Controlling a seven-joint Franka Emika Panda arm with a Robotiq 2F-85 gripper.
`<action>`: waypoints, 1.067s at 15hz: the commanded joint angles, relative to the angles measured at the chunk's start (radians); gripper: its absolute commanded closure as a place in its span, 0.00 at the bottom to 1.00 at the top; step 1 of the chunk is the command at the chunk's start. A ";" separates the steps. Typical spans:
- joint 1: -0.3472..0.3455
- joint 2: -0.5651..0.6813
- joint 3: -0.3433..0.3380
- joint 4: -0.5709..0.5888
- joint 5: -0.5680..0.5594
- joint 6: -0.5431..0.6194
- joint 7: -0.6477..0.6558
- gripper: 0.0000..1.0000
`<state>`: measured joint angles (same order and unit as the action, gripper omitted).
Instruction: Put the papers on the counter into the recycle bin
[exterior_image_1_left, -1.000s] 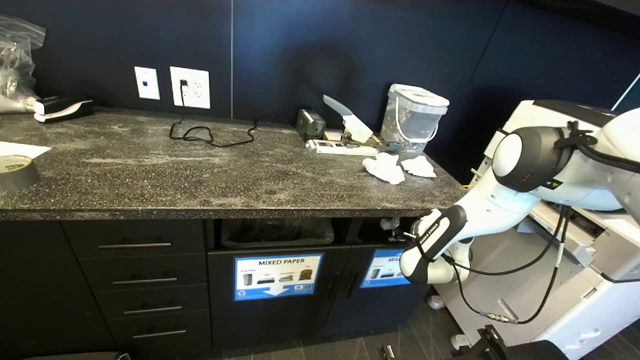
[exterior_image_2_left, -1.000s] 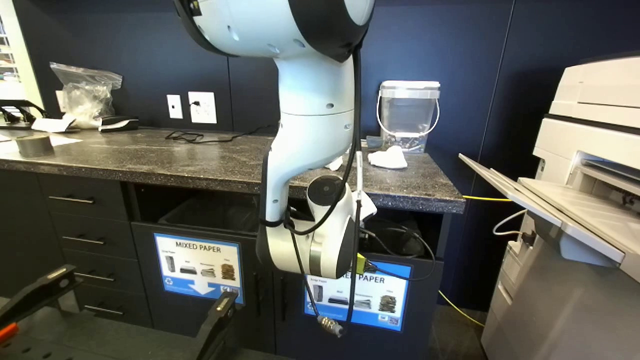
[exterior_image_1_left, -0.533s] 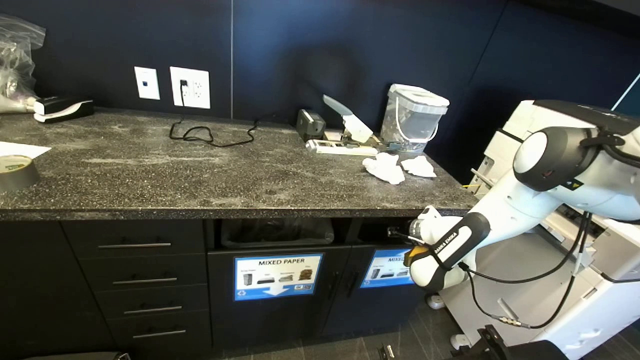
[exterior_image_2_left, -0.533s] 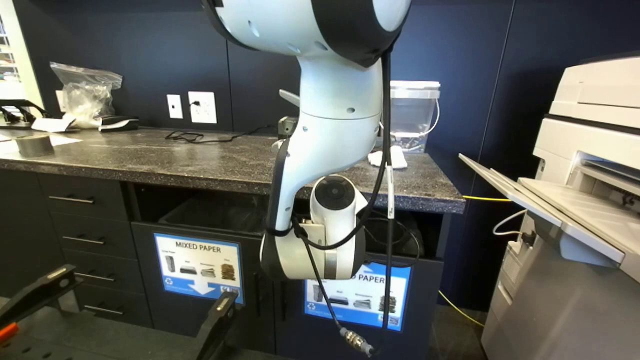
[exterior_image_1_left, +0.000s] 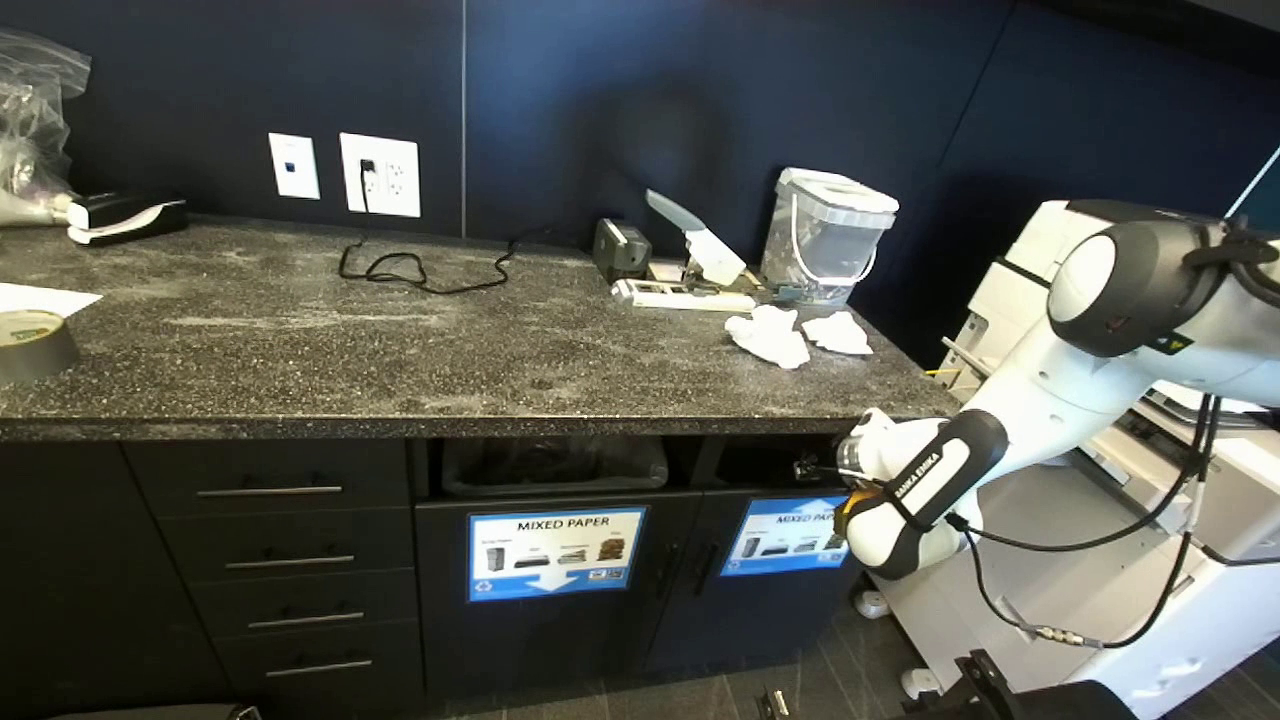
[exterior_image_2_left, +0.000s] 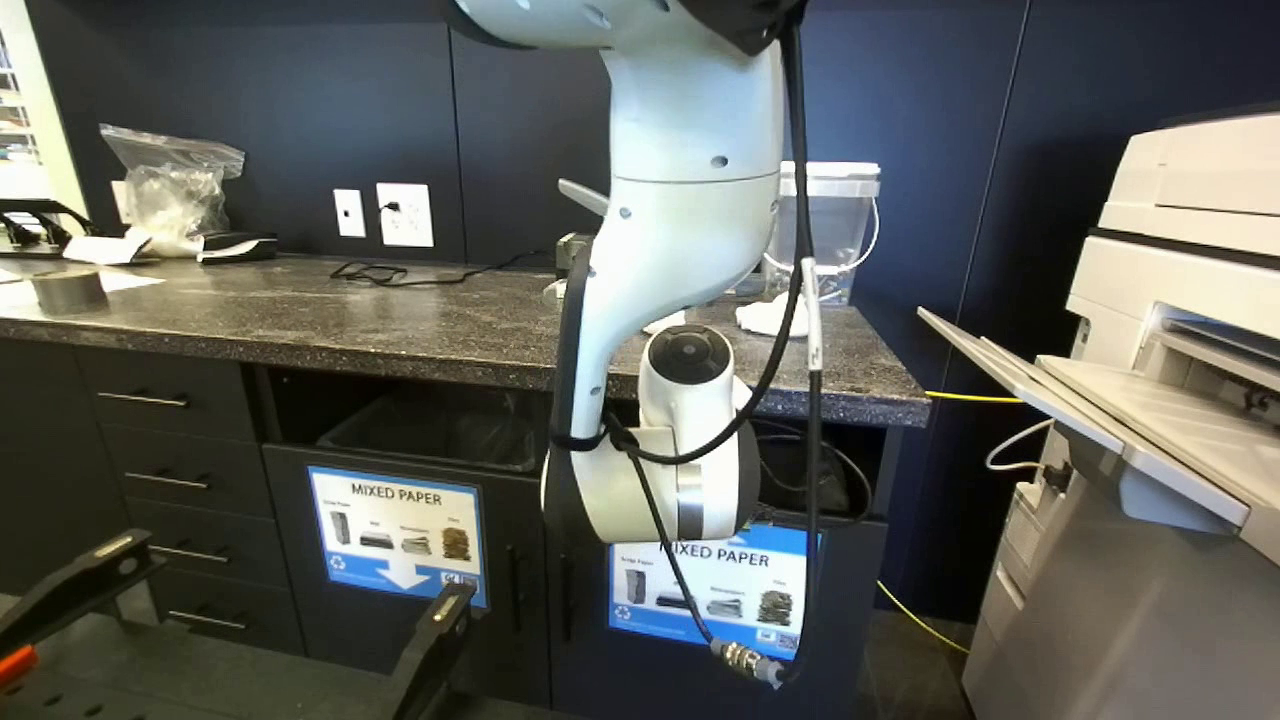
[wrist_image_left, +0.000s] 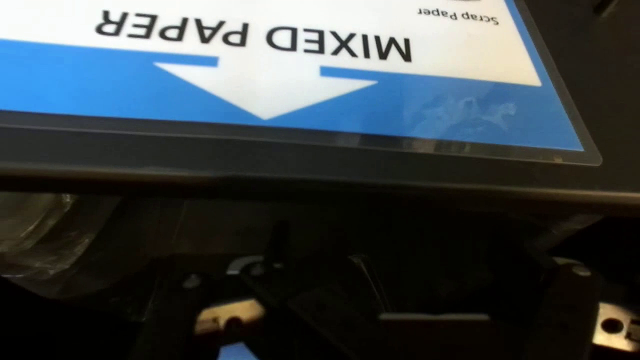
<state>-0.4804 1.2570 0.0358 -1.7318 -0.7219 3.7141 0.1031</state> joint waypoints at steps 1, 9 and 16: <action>0.024 -0.139 -0.032 -0.149 0.002 -0.050 -0.036 0.00; -0.090 -0.435 0.083 -0.400 -0.277 -0.478 -0.062 0.00; -0.124 -0.736 0.190 -0.554 -0.119 -0.767 -0.288 0.00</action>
<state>-0.6582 0.6779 0.2612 -2.1902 -0.9862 2.9531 -0.0427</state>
